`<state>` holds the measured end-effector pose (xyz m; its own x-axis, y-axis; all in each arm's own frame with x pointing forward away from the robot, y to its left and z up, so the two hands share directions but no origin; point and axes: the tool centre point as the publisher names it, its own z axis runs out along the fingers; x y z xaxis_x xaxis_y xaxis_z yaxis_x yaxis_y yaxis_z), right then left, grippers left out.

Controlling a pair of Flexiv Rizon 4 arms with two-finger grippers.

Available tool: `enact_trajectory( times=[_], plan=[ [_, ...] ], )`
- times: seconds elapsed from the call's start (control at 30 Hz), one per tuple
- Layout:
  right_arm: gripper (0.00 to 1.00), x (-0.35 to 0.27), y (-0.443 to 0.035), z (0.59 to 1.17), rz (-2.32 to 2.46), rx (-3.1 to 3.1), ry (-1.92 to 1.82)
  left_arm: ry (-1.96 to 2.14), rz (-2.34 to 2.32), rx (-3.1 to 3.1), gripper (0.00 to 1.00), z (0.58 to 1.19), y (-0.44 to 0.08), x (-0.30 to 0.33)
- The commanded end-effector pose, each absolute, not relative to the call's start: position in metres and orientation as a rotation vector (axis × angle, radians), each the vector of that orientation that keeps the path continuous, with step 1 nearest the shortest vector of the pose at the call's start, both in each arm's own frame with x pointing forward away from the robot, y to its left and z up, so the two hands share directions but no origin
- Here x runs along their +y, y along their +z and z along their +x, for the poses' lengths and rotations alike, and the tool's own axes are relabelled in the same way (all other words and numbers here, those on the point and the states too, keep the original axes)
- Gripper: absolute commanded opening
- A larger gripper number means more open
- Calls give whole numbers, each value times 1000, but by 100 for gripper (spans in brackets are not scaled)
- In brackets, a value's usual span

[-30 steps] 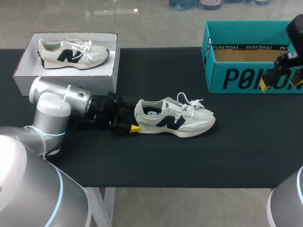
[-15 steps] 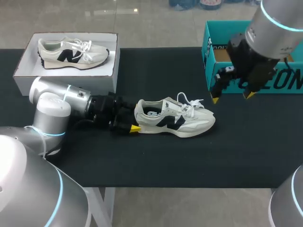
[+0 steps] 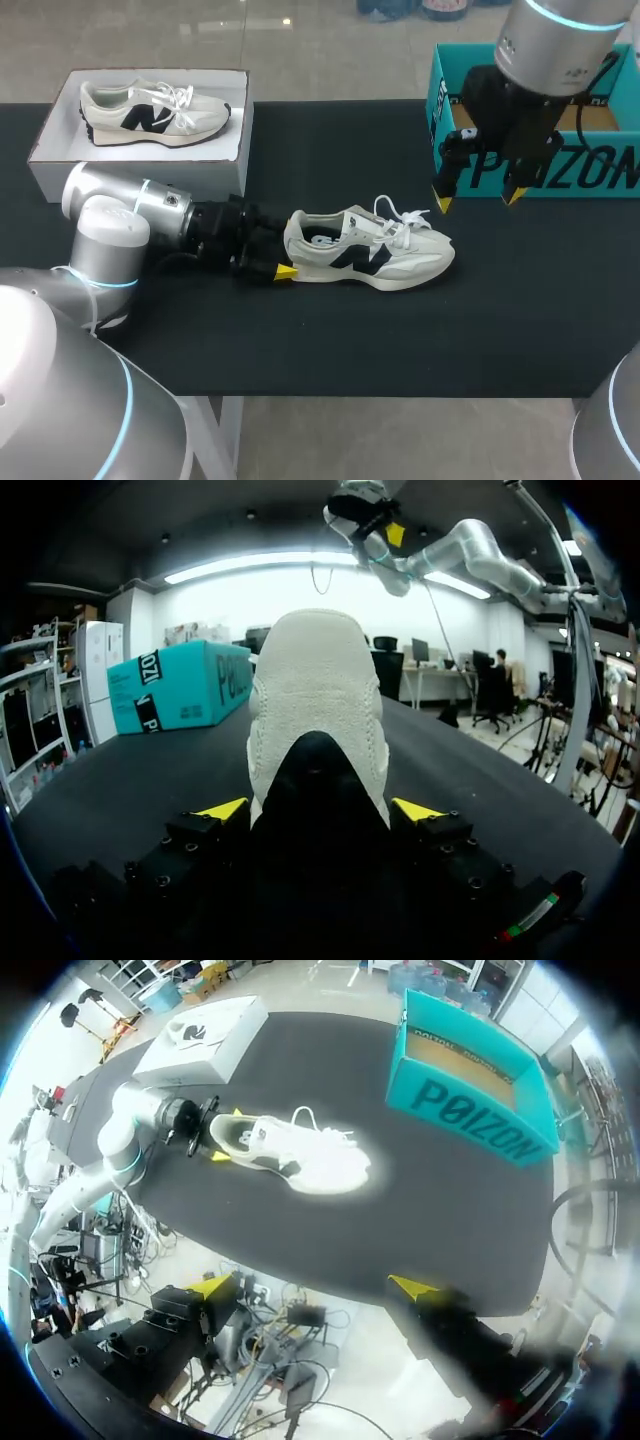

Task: Take the shoe out of the shoebox, open the shoe tongue, remove and reinsert the insole, then place the shoe into the shoebox

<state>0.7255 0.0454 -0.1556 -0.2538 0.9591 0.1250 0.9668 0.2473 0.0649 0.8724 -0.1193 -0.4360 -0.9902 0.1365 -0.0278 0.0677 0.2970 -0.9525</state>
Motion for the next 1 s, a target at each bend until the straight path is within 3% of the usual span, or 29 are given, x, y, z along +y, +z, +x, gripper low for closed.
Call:
enact_trajectory(
  times=[0.03, 0.47, 1.0],
  plan=[
    [100, 49, -155, 729, -1869, -2421, -148, 1812, -195, -2488, 0, 872, -436, -121],
    [100, 152, -207, 736, -2136, -2244, -85, 1812, -195, -2488, 0, 872, -436, -121],
    [100, 193, -255, 778, -2186, -2255, 144, 1812, -195, -2488, 0, 872, -436, -121]
  ],
)
